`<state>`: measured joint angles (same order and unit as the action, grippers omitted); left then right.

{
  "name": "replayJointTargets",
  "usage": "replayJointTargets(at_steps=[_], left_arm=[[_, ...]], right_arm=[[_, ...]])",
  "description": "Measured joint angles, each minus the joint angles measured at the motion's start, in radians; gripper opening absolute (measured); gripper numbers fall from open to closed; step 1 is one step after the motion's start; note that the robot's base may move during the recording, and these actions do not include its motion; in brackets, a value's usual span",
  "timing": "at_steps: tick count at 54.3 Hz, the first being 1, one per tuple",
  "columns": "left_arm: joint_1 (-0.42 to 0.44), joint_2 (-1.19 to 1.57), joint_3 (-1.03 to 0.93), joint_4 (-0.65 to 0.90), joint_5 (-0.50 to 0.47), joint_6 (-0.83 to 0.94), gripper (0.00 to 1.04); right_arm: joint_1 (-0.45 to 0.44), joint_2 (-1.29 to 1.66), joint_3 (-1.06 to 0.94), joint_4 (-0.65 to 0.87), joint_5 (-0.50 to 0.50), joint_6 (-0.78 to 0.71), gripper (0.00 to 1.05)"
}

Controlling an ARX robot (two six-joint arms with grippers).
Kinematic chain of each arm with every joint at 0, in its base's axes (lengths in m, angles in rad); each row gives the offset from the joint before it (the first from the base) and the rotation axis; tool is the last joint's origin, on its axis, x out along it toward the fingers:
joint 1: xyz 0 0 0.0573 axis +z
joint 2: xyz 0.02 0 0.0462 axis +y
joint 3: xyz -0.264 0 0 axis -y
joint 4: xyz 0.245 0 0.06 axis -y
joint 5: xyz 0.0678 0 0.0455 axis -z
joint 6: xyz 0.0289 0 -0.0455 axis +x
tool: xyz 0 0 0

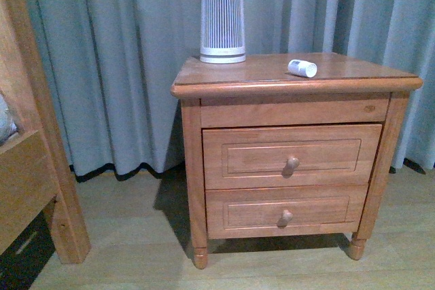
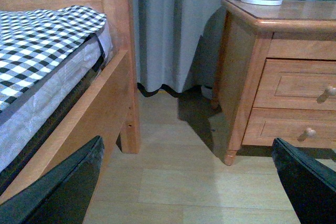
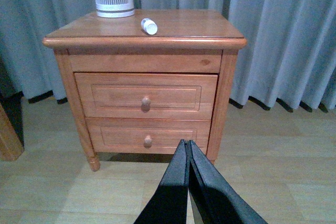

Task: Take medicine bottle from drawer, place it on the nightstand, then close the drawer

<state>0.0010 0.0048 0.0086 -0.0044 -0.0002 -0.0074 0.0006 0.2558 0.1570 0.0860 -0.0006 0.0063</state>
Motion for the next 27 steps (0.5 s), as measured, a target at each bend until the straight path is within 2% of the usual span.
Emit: replayJointTargets(at_steps=[7, 13, 27], left_arm=[[0.000, 0.000, 0.000, 0.000, 0.000, 0.000, 0.98], [0.000, 0.000, 0.000, 0.000, 0.000, 0.000, 0.98], [0.000, 0.000, 0.000, 0.000, 0.000, 0.000, 0.98]], right_arm=[[0.000, -0.034, -0.035, 0.004, 0.000, 0.000, 0.03], [0.000, -0.149, -0.058, -0.095, 0.000, 0.000, 0.03], [0.000, -0.194, -0.092, -0.095, 0.000, 0.000, 0.03]])
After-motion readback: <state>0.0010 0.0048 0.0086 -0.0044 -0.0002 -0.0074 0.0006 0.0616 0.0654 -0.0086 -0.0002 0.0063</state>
